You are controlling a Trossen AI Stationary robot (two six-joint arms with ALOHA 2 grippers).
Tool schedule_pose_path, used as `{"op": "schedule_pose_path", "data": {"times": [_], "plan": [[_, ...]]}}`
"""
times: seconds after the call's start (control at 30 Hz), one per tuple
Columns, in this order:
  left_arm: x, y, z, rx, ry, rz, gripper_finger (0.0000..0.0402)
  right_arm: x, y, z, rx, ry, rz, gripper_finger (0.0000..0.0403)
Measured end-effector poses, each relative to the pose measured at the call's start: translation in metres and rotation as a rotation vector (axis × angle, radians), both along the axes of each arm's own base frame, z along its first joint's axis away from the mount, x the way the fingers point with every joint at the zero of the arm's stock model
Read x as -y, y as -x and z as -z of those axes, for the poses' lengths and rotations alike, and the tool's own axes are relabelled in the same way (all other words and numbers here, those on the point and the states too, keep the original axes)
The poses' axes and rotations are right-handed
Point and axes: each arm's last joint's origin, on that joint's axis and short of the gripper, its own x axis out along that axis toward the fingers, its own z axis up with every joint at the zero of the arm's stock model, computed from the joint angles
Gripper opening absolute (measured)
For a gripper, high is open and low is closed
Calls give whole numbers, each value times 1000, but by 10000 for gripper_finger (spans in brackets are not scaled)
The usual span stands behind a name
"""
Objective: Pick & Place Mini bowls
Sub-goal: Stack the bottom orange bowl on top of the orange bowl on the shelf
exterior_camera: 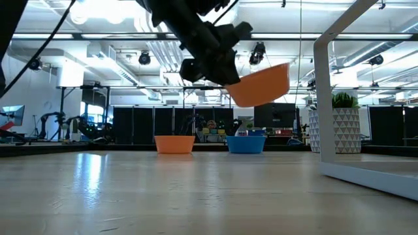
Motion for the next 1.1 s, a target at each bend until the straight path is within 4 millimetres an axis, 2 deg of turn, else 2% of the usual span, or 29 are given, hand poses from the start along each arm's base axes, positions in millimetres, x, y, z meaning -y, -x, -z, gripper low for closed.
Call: {"op": "schedule_pose_path", "data": {"times": [0.07, 0.4, 0.67, 1.1], "plan": [[-1, -2, 2, 6, 5, -5, 0, 0, 0, 0, 0, 0, 0, 59], [-1, -15, 47, -100, 37, -28, 0, 0, 0, 0, 0, 0, 2, 59], [-4, -20, 70, -156, 56, -43, 0, 0, 0, 0, -2, 3, -1, 59], [-4, -21, 74, -162, 71, -27, 3, 0, 0, 0, 0, -4, 3, 59]]}}
